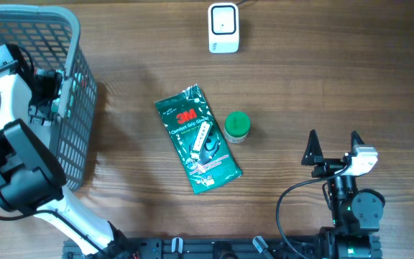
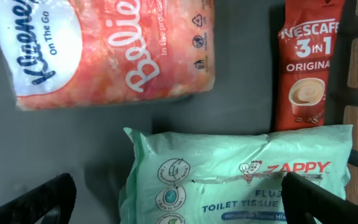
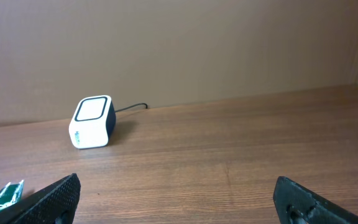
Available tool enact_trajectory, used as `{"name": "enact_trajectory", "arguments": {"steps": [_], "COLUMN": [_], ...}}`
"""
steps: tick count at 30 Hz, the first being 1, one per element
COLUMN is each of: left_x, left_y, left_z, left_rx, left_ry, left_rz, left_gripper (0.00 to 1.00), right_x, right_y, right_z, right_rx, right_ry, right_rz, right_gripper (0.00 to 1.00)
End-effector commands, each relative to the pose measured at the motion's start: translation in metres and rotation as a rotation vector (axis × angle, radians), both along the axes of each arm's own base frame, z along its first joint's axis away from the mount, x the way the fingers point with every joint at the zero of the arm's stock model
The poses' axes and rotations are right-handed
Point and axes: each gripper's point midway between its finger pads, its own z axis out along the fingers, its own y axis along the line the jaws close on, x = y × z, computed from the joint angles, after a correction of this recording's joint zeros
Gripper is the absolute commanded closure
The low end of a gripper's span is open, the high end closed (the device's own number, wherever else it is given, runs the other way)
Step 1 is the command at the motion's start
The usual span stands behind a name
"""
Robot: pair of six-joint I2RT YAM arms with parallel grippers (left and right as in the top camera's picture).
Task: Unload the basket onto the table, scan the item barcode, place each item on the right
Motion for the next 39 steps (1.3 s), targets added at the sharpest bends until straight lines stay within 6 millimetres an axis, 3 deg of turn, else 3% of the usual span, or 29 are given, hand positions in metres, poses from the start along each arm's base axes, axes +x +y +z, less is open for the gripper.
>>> {"name": "enact_trajectory", "arguments": {"steps": [1, 2, 3, 4, 5, 6, 9, 11, 15, 17, 19, 20, 21, 24, 26, 27, 29, 31, 32, 33, 35, 39], "left_x": [0.000, -0.001, -0.002, -0.005, -0.009, -0.012, -0.024, -0.031, -0.054, -0.076, -0.099, -0.107, -0.122, -0.152, -0.159, -0.160, -0.162, -0.164, -0.165, -0.165, -0.163, -0.135], "left_y": [-0.008, -0.010, -0.015, -0.018, -0.021, -0.021, -0.012, 0.003, 0.037, 0.042, 0.026, 0.018, 0.000, -0.027, -0.047, -0.067, -0.092, -0.082, -0.072, -0.059, -0.041, 0.003], "left_z": [-0.021, -0.025, -0.030, -0.033, -0.034, -0.032, -0.014, 0.015, 0.114, 0.182, 0.250, 0.268, 0.303, 0.348, 0.361, 0.366, 0.366, 0.359, 0.354, 0.346, 0.328, 0.266], "left_rx": [-0.031, -0.036, -0.039, -0.040, -0.042, -0.042, -0.025, 0.009, 0.140, 0.236, 0.326, 0.350, 0.393, 0.469, 0.453, 0.404, 0.325, 0.342, 0.365, 0.384, 0.374, 0.309], "left_ry": [0.036, 0.048, 0.066, 0.088, 0.108, 0.118, 0.124, 0.080, -0.117, -0.257, -0.411, -0.458, -0.553, -0.675, -0.739, -0.790, -0.826, -0.782, -0.747, -0.699, -0.619, -0.411], "left_rz": [-0.027, -0.038, -0.078, -0.115, -0.145, -0.165, -0.139, -0.101, 0.002, 0.047, 0.051, 0.045, 0.028, 0.017, -0.031, -0.096, -0.170, -0.129, -0.091, -0.044, 0.034, 0.118], "left_gripper": [0.00, 0.03, 0.12, 0.40, 0.76, 0.96, 0.96, 0.96, 0.96, 0.96, 0.96, 0.96, 0.96, 0.96, 0.96, 0.96, 0.96, 0.96, 0.87, 0.37, 0.00, 0.00], "right_x": [0.000, 0.000, 0.000, 0.000, 0.000, 0.000, 0.000, 0.000, 0.000, 0.000, 0.000, 0.000, 0.000, 0.000, 0.000, 0.000, 0.000, 0.000, 0.000, 0.000, 0.000, 0.000], "right_y": [-0.001, -0.001, -0.001, -0.001, -0.001, -0.001, -0.001, -0.001, -0.001, -0.001, -0.001, -0.001, -0.001, -0.001, -0.001, -0.001, -0.001, -0.001, -0.001, -0.001, -0.001, -0.001], "right_z": [0.001, 0.001, 0.001, 0.001, 0.001, 0.001, 0.001, 0.001, 0.001, 0.001, 0.001, 0.001, 0.001, 0.001, 0.001, 0.001, 0.001, 0.001, 0.001, 0.001, 0.001, 0.001], "right_rx": [0.001, 0.002, 0.001, 0.001, 0.001, 0.001, 0.001, 0.001, 0.001, 0.002, 0.001, 0.001, 0.002, 0.001, 0.002, 0.001, 0.002, 0.001, 0.001, 0.001, 0.001, 0.001], "right_ry": [-0.006, -0.006, -0.006, -0.006, -0.006, -0.006, -0.006, -0.006, -0.006, -0.006, -0.006, -0.006, -0.006, -0.006, -0.006, -0.006, -0.006, -0.006, -0.006, -0.006, -0.006, -0.006], "right_rz": [-0.008, -0.008, -0.008, -0.008, -0.008, -0.008, -0.008, -0.008, -0.008, -0.008, -0.008, -0.008, -0.008, -0.008, -0.008, -0.008, -0.008, -0.008, -0.008, -0.008, -0.008, -0.008], "right_gripper": [0.00, 0.00, 0.00, 0.00, 0.00, 0.00, 0.00, 0.00, 0.00, 0.00, 0.00, 0.00, 0.00, 0.00, 0.00, 0.00, 0.00, 0.01, 0.00, 0.00, 0.00, 0.00]}}
